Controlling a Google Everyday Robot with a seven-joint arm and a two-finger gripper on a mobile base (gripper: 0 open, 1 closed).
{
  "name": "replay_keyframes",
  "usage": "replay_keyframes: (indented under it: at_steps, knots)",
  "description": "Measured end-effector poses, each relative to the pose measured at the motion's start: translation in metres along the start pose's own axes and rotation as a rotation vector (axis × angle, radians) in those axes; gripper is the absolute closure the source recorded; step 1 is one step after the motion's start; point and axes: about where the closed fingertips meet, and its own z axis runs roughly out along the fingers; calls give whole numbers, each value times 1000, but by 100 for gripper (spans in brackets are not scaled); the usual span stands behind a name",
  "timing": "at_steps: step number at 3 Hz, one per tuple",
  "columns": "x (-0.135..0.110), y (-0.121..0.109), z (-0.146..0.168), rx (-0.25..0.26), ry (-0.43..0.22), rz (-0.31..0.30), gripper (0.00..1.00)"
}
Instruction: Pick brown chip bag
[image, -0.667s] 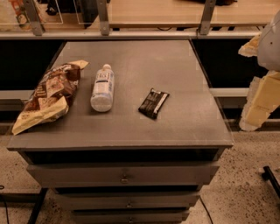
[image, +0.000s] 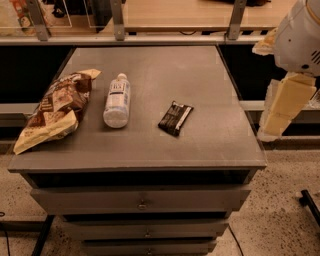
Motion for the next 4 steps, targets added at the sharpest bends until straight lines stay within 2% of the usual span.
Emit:
replay_keyframes:
  at_steps: [2,3,4]
  knots:
    - [-115,-25,18,7,-83,-275,0]
    - [-173,-28,34,17,-84,-391,0]
    - [-221,-23,57,22,-54,-482,0]
